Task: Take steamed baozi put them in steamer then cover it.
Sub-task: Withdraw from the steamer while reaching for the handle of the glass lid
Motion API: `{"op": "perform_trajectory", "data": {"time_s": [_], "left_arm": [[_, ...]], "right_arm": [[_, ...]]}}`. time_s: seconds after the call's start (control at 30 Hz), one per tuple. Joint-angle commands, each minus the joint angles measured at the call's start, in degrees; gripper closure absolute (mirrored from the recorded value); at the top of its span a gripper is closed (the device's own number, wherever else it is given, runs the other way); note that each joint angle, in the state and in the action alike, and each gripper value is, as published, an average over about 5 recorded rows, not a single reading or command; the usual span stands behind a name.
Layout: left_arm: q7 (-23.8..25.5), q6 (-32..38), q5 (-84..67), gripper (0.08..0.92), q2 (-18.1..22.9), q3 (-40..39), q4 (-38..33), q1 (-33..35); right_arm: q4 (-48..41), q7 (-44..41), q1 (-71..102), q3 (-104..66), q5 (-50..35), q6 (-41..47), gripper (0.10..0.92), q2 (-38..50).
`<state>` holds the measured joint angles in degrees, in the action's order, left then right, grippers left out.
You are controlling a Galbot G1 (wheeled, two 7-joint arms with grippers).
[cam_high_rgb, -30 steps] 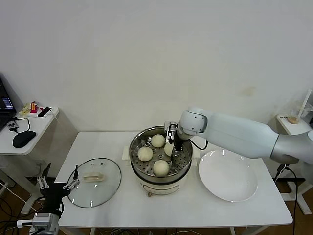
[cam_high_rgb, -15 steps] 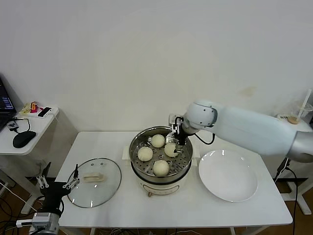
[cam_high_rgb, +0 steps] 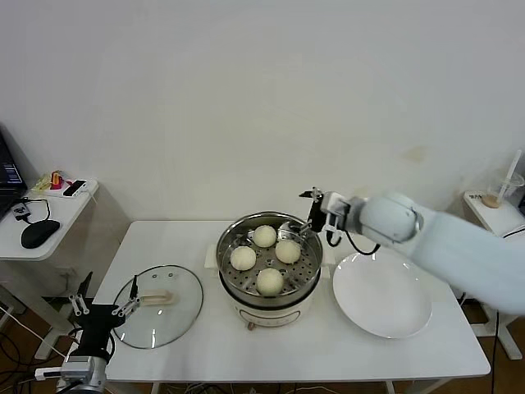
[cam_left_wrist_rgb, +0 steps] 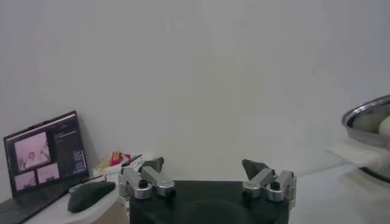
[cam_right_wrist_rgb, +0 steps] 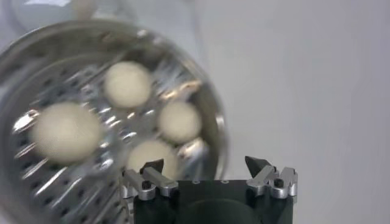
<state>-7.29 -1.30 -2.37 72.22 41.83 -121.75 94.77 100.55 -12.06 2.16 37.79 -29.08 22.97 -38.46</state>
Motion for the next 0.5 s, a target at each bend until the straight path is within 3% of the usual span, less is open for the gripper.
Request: {"op": "perform_trajectory", "data": {"time_s": [0.03,0.17,0.3,0.5], "left_arm": [[0.0,0.5,0.1,0.177,0.2,-1.5,0.3,0.0],[0.0,0.9,0.4,0.177,0.1,-2.3,1.2,-0.1],[0.4,1.7,4.5,0.177,-1.1,-2.6,3.6,-1.2],[0.4,4.7,26.3,0.177,-4.7,-2.4,10.1,-3.5]], "right_arm": [[8.6,11.0,58.3,-63.7,9.3,-22.8,0.203,-9.6],[9.2,2.4,71.3,-79.2,12.4,-29.0,0.203,-22.7],[12.1,-5.4,81.0,-86.4,8.2,-31.8,0.203,-33.5],[13.5,-4.1,88.2,-92.0,11.6,-32.1,0.203,-42.8]]}}
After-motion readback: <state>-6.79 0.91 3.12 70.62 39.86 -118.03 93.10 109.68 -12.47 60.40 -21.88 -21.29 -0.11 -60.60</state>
